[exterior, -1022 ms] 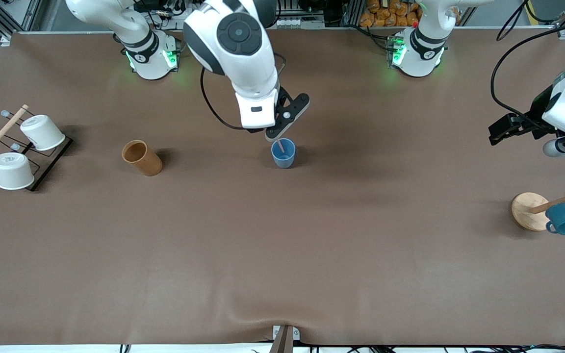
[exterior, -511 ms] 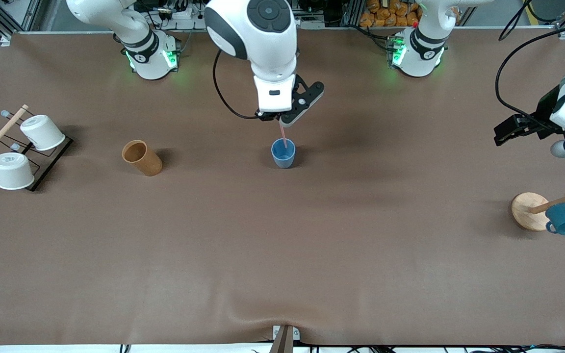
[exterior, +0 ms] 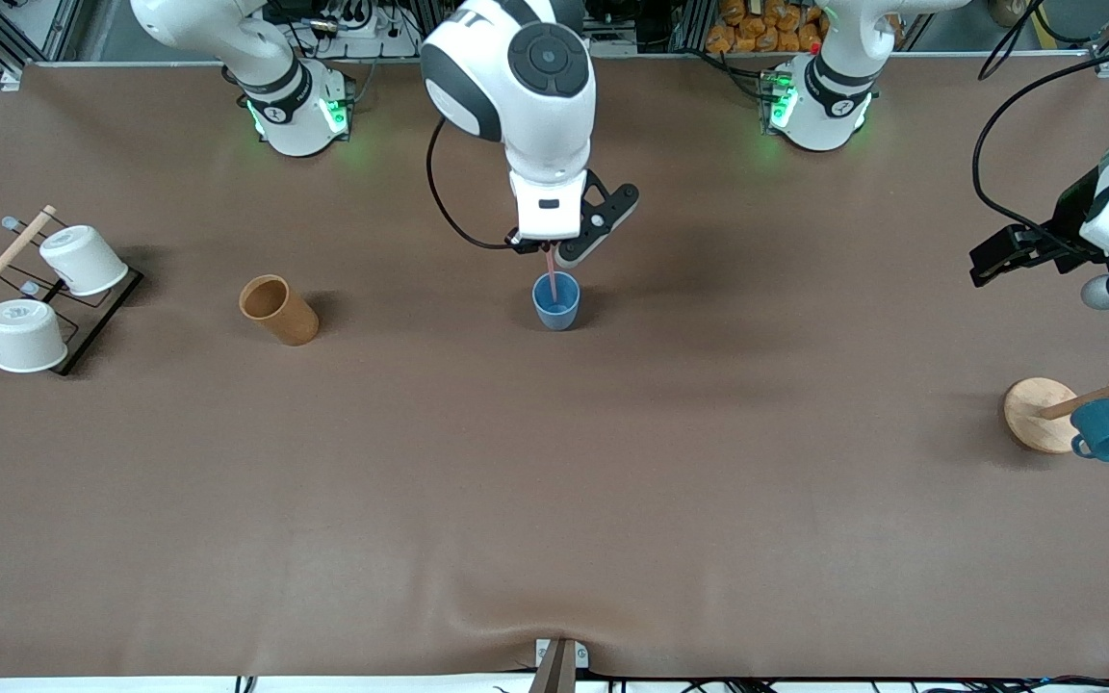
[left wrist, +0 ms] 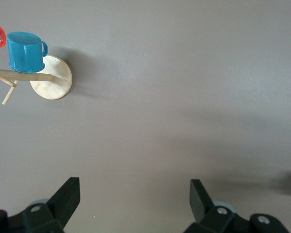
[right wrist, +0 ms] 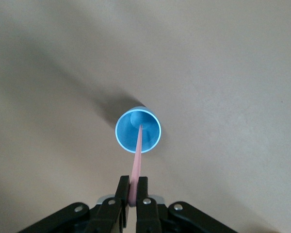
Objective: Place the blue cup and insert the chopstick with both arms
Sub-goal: 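Lower the pink chopstick into the blue cup with the right gripper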
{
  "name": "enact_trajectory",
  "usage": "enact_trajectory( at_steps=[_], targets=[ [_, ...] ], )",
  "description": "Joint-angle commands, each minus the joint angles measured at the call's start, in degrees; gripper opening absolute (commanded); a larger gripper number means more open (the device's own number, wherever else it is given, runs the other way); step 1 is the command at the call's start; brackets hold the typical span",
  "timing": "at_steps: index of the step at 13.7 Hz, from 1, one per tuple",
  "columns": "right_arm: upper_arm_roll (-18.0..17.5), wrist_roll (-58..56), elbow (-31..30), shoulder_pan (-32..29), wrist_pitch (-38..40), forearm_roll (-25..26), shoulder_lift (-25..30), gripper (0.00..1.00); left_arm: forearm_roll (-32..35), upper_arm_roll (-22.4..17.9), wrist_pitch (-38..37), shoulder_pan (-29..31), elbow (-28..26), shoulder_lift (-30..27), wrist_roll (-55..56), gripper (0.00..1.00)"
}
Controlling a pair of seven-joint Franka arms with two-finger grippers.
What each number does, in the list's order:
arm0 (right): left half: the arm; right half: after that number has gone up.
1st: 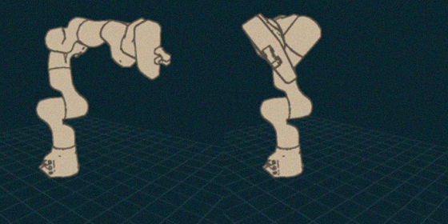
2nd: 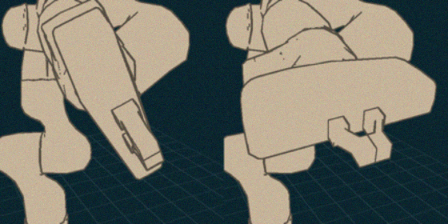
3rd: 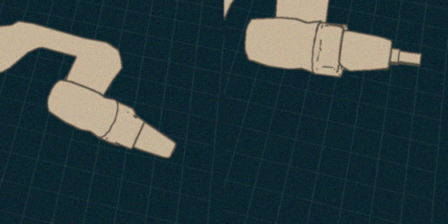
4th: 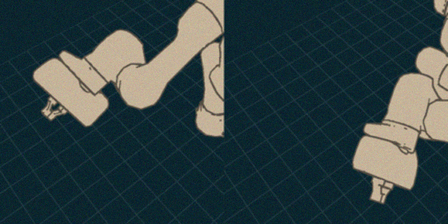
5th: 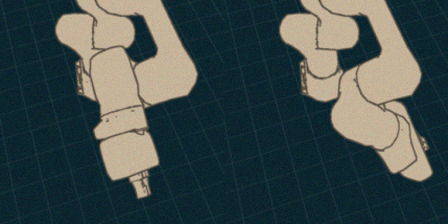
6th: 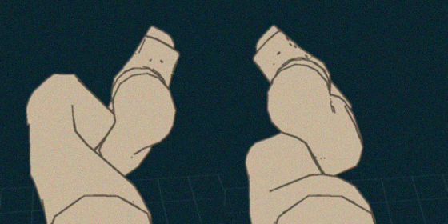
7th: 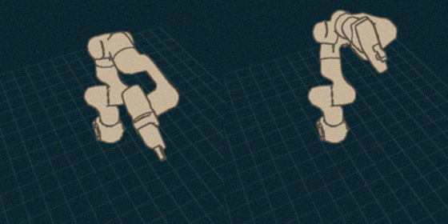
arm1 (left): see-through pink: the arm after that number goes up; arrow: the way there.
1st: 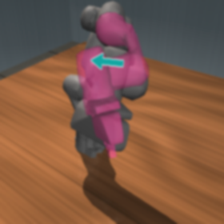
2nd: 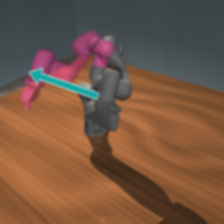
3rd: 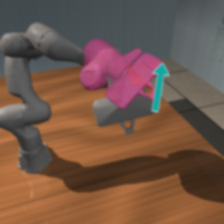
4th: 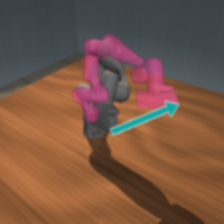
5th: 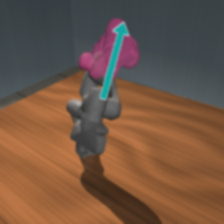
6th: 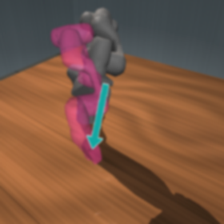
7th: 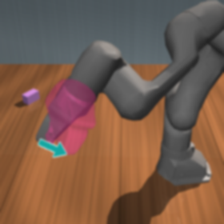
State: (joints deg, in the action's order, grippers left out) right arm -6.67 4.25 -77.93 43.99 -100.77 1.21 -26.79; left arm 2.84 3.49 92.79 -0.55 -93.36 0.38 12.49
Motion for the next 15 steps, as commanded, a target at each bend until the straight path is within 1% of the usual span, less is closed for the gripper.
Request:
enact_trajectory(
  at_steps=[1, 3, 4, 5, 6, 12, 15],
  targets=[
    [0.34, 1.19, -0.20, 0.49, -1.88, 1.08, -1.59, 0.00, -0.82, 0.02, 0.55, 0.29, -0.24, -0.56, -0.62, 1.00],
    [0.43, 1.11, -0.20, -0.13, -1.97, 1.08, -2.04, 0.00, -0.73, 0.02, 0.55, 0.37, -0.24, -0.56, -0.62, 1.00],
    [0.43, 1.11, -0.29, -0.39, -1.62, 1.08, -2.04, 0.21, -0.82, 0.02, 0.55, 0.37, -0.24, -0.56, -0.62, 1.00],
    [0.51, 1.11, -0.38, -0.31, -1.45, 1.17, -2.04, 0.63, -0.82, 0.02, 0.55, 0.29, -0.24, -0.56, -0.62, 1.00],
    [0.60, 1.19, -1.07, -0.13, -1.62, 1.17, -1.95, 1.00, -0.82, 0.02, 0.55, 0.28, -0.24, -0.64, -0.62, 1.00],
    [0.60, 4.87, -1.43, -0.39, -1.36, 1.17, -0.99, 1.00, -0.82, 0.02, 0.55, 0.28, -0.07, -0.56, -0.62, 1.00],
    [0.60, 6.55, -1.26, -2.67, -1.27, 0.99, 1.29, 1.00, -0.73, 0.02, 0.55, 0.28, 0.02, -0.65, -0.62, 1.00]
  ],
)
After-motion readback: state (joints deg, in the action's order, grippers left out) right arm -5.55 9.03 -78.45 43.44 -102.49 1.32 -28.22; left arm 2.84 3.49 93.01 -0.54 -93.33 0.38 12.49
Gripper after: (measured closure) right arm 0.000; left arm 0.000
